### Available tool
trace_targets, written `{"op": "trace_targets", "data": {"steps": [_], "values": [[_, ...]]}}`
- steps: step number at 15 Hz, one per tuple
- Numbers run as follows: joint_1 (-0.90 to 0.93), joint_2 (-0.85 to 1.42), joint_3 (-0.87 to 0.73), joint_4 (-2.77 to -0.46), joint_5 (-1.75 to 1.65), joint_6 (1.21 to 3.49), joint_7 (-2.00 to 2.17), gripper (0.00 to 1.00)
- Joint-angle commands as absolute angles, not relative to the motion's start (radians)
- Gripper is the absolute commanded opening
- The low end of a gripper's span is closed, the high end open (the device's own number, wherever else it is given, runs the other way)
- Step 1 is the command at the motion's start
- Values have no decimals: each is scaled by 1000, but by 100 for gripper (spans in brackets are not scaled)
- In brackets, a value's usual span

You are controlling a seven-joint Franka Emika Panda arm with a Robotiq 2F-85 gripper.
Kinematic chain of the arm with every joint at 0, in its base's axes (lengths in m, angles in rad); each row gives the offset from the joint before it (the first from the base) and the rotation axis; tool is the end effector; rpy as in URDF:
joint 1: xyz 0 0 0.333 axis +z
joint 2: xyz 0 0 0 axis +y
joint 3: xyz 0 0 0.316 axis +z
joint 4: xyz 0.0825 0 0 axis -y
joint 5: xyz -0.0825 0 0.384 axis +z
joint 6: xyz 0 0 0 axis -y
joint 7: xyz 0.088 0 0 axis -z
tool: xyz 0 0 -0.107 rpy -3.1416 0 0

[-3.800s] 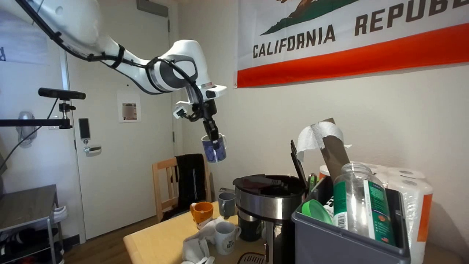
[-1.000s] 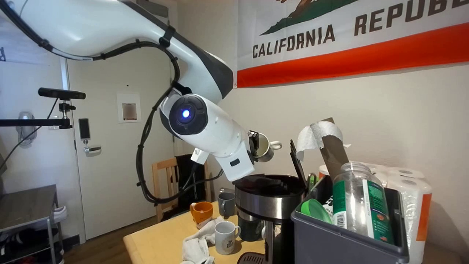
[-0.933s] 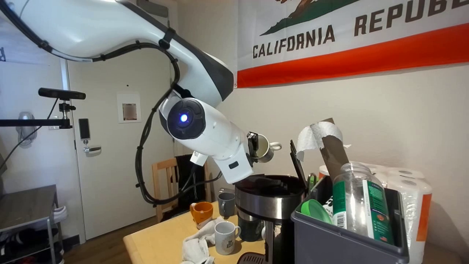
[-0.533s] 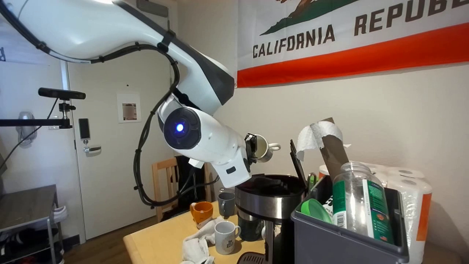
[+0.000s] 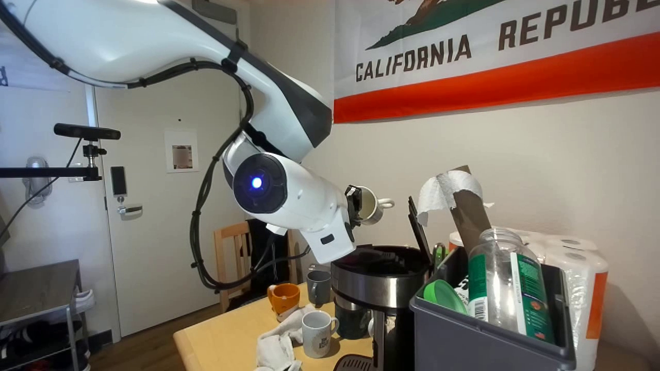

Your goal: Tip the mug over the coffee machine chamber

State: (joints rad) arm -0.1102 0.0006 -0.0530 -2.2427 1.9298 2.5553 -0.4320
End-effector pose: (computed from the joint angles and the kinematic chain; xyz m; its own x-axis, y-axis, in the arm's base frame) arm 0.5299 -0.1006 0.3845 0.3264 -0.9206 -0.2142 -0.4204 0.0616 -0.9053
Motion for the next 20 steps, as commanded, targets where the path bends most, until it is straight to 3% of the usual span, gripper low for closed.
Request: {"op": "trace_targets", "data": {"steps": [1,20], "values": [[-114,-13,-83,-2234,1978,2483,-455,4],[-98,-32,-102,-2218,1879,2437,-400,4]]}}
